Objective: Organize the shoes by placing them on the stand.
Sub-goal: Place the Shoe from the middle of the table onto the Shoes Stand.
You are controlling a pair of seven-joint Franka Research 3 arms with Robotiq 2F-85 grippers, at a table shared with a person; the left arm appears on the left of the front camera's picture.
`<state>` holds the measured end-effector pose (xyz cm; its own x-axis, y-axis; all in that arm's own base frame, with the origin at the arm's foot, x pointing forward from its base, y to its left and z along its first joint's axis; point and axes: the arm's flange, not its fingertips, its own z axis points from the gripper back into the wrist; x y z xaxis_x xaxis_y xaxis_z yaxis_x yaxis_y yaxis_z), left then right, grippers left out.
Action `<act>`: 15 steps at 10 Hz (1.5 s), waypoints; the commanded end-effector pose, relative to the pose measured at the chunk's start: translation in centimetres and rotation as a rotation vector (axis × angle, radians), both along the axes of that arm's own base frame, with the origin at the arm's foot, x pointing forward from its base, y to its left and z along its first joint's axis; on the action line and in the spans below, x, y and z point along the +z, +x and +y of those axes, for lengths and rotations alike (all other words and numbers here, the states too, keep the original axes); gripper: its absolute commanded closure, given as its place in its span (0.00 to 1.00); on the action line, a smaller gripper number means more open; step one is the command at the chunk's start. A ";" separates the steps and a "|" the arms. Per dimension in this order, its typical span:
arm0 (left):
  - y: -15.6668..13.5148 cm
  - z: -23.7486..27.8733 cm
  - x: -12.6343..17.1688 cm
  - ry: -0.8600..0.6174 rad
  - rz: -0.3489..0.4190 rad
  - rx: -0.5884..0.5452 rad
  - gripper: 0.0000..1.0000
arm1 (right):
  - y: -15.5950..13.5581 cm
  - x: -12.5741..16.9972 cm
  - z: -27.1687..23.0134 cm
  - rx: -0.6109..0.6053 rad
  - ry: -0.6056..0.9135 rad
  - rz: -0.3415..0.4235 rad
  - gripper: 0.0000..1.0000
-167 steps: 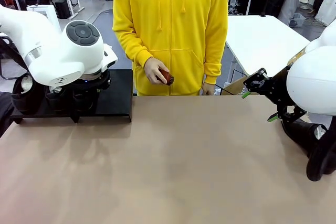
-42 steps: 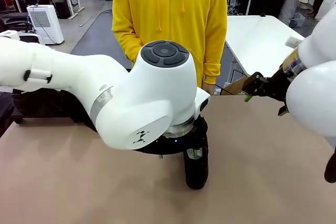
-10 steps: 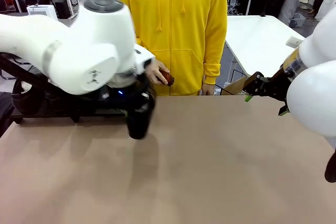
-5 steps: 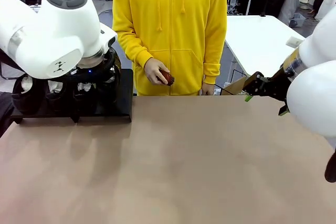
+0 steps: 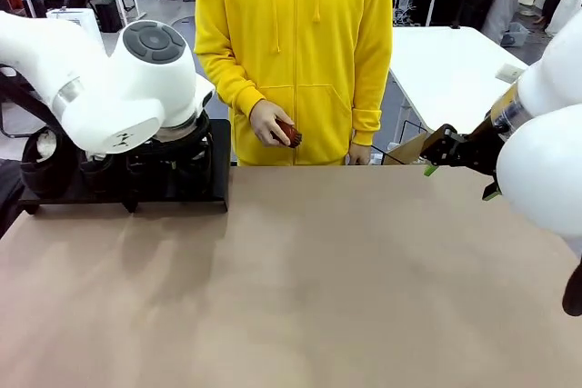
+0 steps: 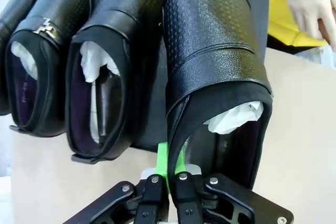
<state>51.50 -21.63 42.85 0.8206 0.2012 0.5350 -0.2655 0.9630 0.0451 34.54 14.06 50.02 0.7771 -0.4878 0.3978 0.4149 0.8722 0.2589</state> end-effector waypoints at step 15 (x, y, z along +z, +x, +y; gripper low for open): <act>1.9 1.0 -0.9 -0.028 -0.088 0.083 0.16 | 0.2 0.1 -0.2 0.020 0.004 -0.011 0.00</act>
